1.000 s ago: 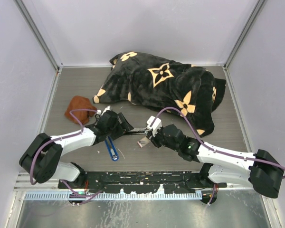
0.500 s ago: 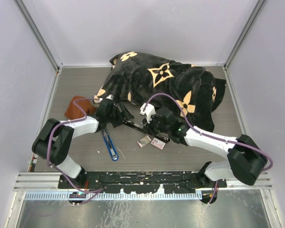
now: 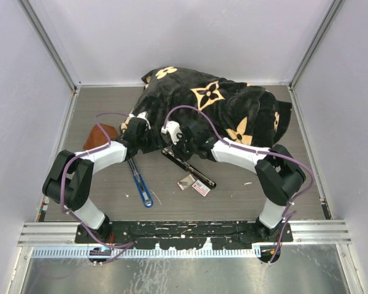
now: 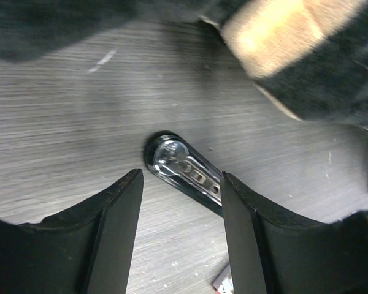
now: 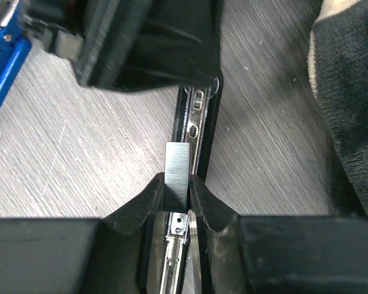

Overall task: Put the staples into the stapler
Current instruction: Adjust the stapler at the center of the board, then install the staple into the stapler.

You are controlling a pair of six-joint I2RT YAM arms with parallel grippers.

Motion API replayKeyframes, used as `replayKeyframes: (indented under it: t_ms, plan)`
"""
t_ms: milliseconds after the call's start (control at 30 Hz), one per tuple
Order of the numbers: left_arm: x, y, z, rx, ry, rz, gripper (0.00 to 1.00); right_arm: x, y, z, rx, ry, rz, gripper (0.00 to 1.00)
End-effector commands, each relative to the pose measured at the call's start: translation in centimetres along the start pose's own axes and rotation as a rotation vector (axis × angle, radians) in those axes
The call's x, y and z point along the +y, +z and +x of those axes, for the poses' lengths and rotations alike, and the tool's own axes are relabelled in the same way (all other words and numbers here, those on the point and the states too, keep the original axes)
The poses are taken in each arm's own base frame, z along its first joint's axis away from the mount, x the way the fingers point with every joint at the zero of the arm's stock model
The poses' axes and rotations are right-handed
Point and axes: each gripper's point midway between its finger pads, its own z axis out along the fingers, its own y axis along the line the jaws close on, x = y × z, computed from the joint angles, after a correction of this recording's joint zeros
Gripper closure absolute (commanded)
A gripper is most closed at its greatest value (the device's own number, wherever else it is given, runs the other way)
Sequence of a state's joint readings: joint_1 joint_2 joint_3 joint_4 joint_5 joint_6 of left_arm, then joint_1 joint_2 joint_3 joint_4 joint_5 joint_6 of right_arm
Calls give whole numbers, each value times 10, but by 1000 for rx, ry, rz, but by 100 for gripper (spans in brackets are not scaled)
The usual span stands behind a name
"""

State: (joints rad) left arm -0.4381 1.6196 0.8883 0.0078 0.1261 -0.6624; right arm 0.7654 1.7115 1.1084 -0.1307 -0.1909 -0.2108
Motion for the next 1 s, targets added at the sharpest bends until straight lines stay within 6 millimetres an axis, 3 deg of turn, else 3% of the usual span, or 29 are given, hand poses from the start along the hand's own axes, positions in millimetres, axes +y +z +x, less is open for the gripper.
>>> replayKeyframes:
  t_ms: [0, 200, 467, 700, 967]
  plan:
    - [12, -10, -24, -93, 4, -38, 45, -9, 0, -13, 26, 53, -2, 81]
    - [14, -17, -36, -143, 24, -61, 45, -17, 11, -22, 93, 105, -2, 81]
    - [15, -20, -37, -149, 23, -59, 45, -15, 22, -22, 179, 208, -22, 78]
    - [14, -20, -37, -143, 9, -42, 45, -11, 30, -7, 224, 179, -29, 78]
    - [12, -19, -37, -138, 6, -33, 45, -8, 29, -4, 281, 170, -33, 77]
